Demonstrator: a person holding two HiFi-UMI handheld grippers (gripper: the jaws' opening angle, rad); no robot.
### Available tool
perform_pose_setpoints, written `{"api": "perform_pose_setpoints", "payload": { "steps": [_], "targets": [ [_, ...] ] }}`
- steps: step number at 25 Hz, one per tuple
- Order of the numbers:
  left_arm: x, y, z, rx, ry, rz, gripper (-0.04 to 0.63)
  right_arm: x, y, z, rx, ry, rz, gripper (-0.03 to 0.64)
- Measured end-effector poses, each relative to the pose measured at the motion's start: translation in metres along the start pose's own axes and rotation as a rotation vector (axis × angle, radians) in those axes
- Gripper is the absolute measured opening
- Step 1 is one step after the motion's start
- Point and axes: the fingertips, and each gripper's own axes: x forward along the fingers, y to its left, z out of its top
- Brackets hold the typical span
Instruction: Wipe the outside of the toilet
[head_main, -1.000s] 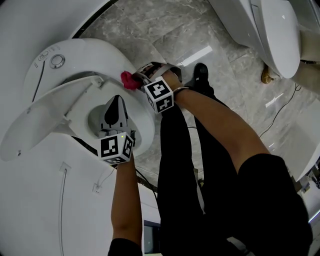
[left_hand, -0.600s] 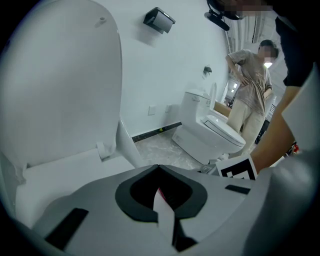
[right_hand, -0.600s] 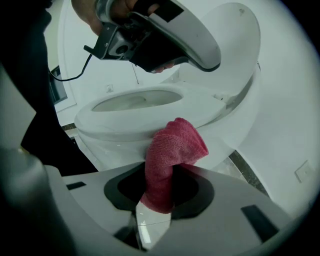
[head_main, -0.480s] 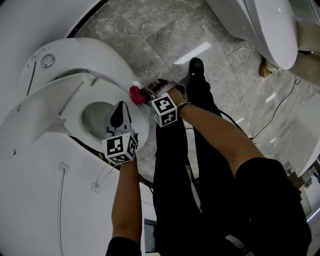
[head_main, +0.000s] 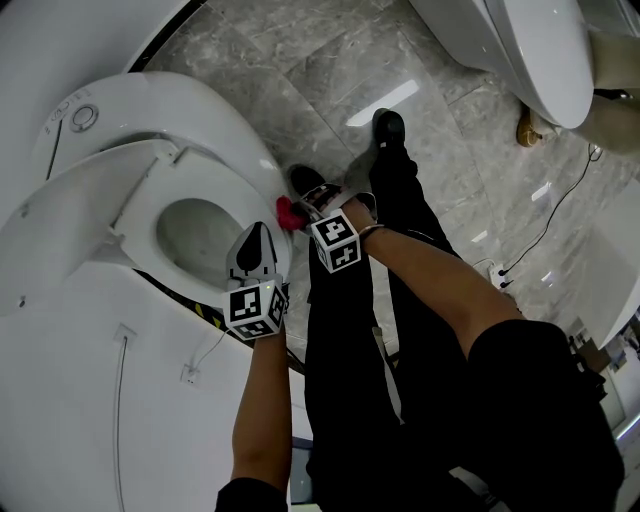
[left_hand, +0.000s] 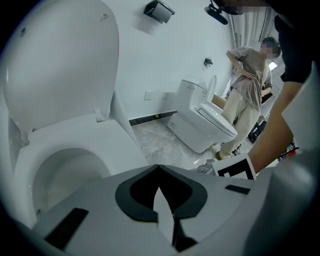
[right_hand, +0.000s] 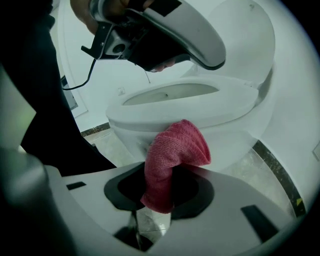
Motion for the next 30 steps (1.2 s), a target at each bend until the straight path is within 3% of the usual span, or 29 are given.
{"api": "perform_pose_setpoints", "payload": {
  "steps": [7,12,17,19,22,25,30],
  "targets": [
    [-0.004,-0.003,-0.010,-0.020,0.012,0.003,0.011,0.011,0.042,-0.001,0.018,0.001,0.093,0.141],
    [0.000,-0.007,-0.007,-0.030,0.013,0.004,0.011,0.016,0.069,0.000,-0.039,0.001,0.201,0.140],
    [0.006,-0.005,0.007,-0.033,0.002,0.006,0.011,0.000,0.100,0.008,-0.102,-0.086,0.411,0.140],
    [0.010,-0.003,0.019,-0.030,-0.010,0.008,0.011,-0.015,0.096,0.009,-0.093,-0.123,0.456,0.141],
    [0.016,0.004,0.042,-0.026,-0.033,0.020,0.011,-0.046,0.049,0.013,-0.008,-0.203,0.384,0.141],
    [0.024,0.011,0.069,-0.021,-0.055,0.038,0.011,-0.083,-0.029,0.020,0.081,-0.284,0.219,0.141],
    [0.033,0.032,0.120,-0.027,-0.103,0.103,0.011,-0.114,-0.164,0.032,0.146,-0.316,-0.030,0.141]
  ]
}}
